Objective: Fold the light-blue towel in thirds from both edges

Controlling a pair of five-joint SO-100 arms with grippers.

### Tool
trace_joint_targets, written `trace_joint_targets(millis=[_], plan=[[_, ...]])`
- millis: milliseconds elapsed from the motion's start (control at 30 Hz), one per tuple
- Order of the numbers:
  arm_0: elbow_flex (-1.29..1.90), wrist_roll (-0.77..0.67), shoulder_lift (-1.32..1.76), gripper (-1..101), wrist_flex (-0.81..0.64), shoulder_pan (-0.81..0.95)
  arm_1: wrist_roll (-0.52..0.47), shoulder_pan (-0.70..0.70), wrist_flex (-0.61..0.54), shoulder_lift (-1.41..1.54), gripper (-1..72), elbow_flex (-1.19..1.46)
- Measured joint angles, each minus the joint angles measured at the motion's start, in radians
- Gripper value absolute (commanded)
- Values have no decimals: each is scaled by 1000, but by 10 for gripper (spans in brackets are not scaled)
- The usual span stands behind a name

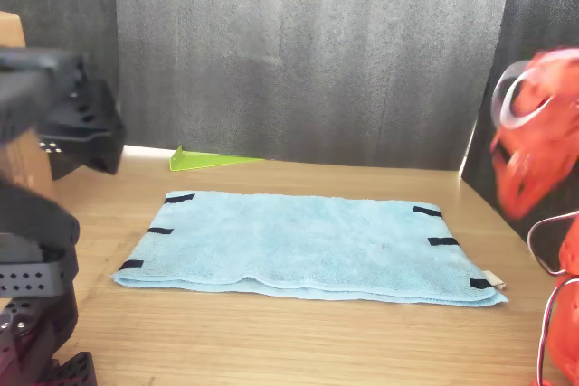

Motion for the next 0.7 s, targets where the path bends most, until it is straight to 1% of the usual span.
trace_joint_targets(millis=[33, 133, 167, 267, 467, 700], plan=[[-2, 0, -35, 127, 0, -3, 0, 17, -8, -23, 11, 0], [-2, 0, -77, 185, 0, 5, 0, 60, -26, -44, 102, 6], [-2, 0, -77, 198, 0, 6, 0, 64, -31, -44, 110, 14], [34, 0, -74, 214, 0, 6, -3, 71, -32, -48, 165, 20], [57, 0, -67, 226, -2, -2, -25, 129, -34, -77, 224, 20], [86, 0, -44, 226, 0, -21, -37, 126, -35, -77, 232, 58]])
